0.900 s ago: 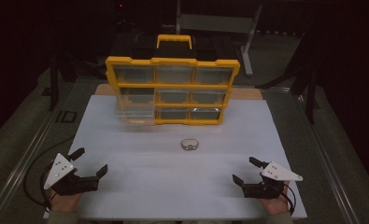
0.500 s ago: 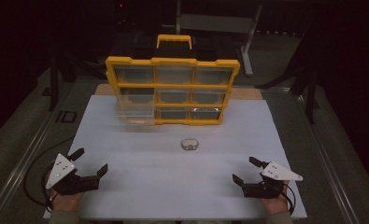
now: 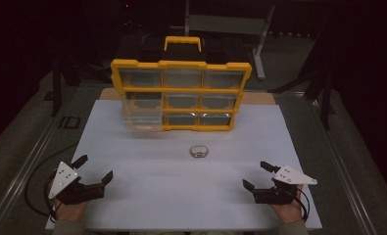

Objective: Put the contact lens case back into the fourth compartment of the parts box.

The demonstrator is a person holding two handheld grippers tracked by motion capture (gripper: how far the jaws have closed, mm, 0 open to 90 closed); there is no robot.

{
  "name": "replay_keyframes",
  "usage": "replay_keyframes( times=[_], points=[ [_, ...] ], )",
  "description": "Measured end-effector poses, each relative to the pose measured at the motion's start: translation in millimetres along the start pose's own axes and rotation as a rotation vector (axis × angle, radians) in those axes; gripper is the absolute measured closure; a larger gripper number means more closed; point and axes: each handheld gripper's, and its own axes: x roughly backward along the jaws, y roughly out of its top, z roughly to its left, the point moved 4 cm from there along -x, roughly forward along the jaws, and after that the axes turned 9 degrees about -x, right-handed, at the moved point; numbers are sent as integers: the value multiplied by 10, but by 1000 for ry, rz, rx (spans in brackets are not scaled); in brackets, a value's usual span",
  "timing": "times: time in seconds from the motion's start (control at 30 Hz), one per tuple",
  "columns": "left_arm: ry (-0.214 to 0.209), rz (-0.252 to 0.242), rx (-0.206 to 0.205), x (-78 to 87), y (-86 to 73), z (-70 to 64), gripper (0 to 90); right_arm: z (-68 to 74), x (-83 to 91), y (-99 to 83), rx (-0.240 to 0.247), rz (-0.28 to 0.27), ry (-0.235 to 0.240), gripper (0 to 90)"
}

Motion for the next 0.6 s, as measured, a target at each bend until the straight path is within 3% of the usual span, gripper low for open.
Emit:
replay_keyframes(
  times=[0.33, 0.6],
  points=[
    [-11, 12, -1, -33, -20, -30, 0, 47, -135, 104, -17, 66, 14, 74],
    [-20, 22, -1, -54, -29, -51, 0, 83, -213, 229, -3, 63, 6, 72]
  ],
)
